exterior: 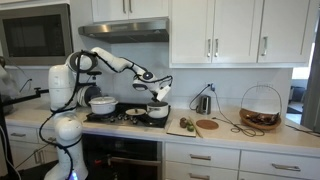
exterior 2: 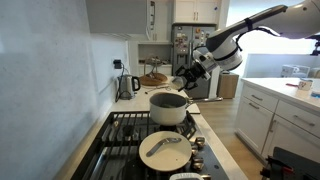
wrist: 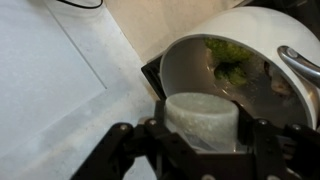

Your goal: Pour the contents in the small clear cup into the pot

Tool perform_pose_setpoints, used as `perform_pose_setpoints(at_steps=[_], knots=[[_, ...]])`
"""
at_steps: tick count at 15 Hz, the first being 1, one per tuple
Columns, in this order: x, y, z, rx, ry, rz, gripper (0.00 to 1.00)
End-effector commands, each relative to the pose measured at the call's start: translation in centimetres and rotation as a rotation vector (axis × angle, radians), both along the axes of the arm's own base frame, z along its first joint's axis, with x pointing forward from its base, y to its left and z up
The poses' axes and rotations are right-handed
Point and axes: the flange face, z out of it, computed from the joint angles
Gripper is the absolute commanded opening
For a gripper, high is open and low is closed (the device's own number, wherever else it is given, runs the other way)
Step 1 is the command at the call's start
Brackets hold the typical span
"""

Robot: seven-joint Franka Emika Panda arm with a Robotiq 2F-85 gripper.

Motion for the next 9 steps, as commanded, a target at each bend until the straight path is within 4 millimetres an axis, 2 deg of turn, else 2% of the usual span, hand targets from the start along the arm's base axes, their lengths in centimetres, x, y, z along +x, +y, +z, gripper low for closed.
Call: perform_pose_setpoints(at_steps=[1,9], knots=[[0.53,1.01,1.50,-0.085,-0.033,-0.005,0.39],[1.07,1.42,2.23,-0.280,-0.007,0.016,0.39]])
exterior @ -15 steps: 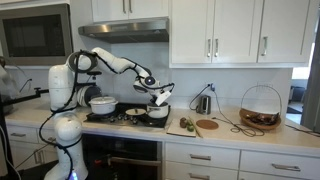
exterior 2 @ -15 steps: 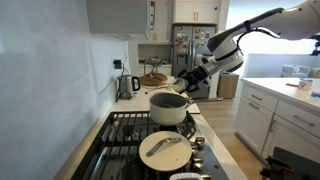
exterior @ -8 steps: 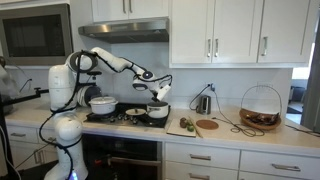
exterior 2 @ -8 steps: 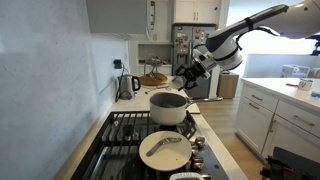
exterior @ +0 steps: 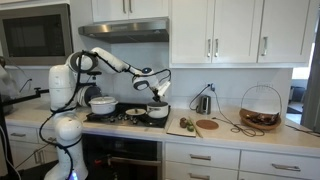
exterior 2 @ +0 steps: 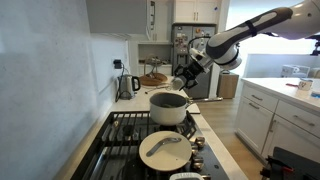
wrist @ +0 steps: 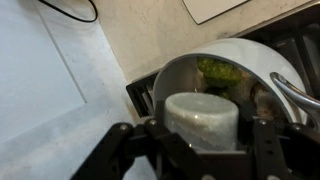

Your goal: Pour the contents in the small clear cup into the pot

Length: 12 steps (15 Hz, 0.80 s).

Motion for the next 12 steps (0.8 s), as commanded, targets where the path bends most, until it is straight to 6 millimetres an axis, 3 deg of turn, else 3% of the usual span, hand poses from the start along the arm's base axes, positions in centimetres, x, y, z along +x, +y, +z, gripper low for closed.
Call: perform_pose_setpoints(at_steps=[1,12], knots=[[0.3,0.3,0.8,-0.077,-0.018,-0.008,0.39],[0.1,2.6,3.1,-0.246,-0.025,0.047,0.39]])
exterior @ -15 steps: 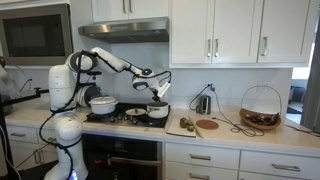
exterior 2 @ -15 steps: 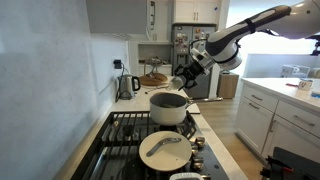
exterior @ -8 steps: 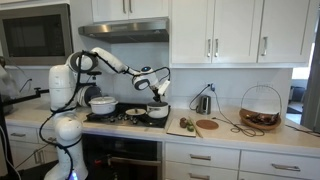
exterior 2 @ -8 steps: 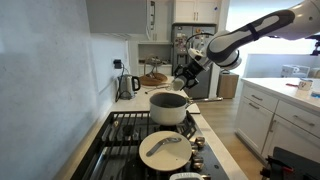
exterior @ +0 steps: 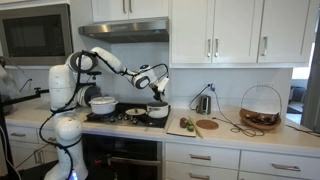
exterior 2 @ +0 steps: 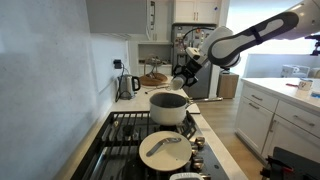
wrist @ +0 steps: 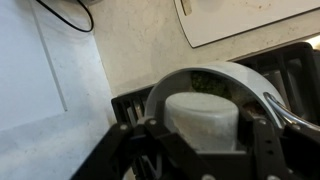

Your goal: Pour the contents in the small clear cup into the pot

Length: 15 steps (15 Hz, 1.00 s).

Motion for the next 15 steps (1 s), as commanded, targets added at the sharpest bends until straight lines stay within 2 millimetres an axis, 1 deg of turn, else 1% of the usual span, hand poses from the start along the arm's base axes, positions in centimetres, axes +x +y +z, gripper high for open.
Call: perform_pose_setpoints(at_steps=[1,4,8,15], knots=[[-0.5,1.0,1.7,-0.049,-0.014,0.013,0.39],[-1.1,1.6,1.8,-0.086,-0.009,0.010,0.39],[-1.2,1.9,1.3,-0.143,-0.007,0.001,0.39],[-0.5,1.2,0.3,-0.288,-0.020,-0.021,0.39]])
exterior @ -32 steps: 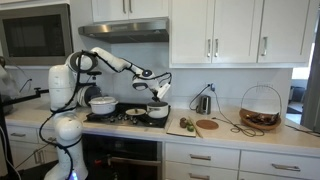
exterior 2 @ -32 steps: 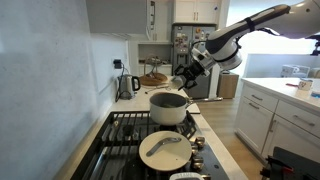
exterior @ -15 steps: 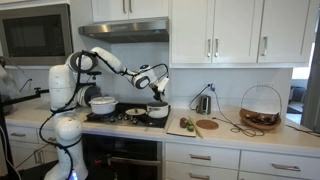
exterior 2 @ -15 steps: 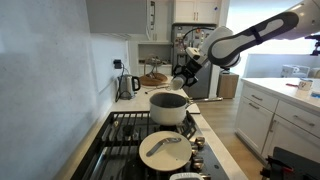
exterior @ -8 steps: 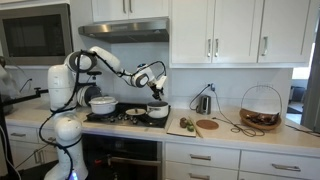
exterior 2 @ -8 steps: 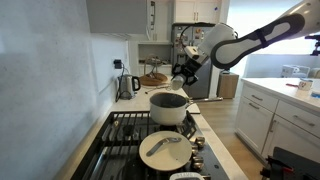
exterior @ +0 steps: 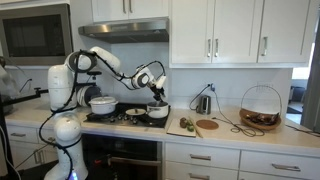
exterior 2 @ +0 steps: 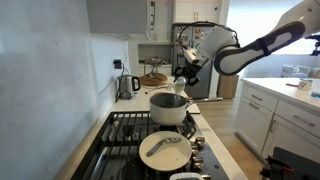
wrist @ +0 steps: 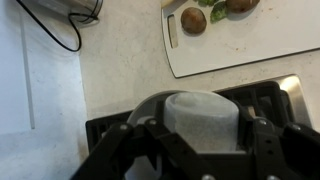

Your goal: Pour the contents in the small clear cup into the pot

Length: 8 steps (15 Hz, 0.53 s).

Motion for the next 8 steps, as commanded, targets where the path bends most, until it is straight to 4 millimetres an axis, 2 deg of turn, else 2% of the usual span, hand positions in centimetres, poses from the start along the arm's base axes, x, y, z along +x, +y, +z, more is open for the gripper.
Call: perform_pose_setpoints(at_steps=[1,4,8], knots=[[0.4,0.0,0.2,-0.052,-0.010,-0.021,0.39],[1.4,0.7,-0.3,-0.069,-0.019,-0.030,0.39],[3.7,2.5,-1.2,-0.105,-0.027,-0.010,0.39]])
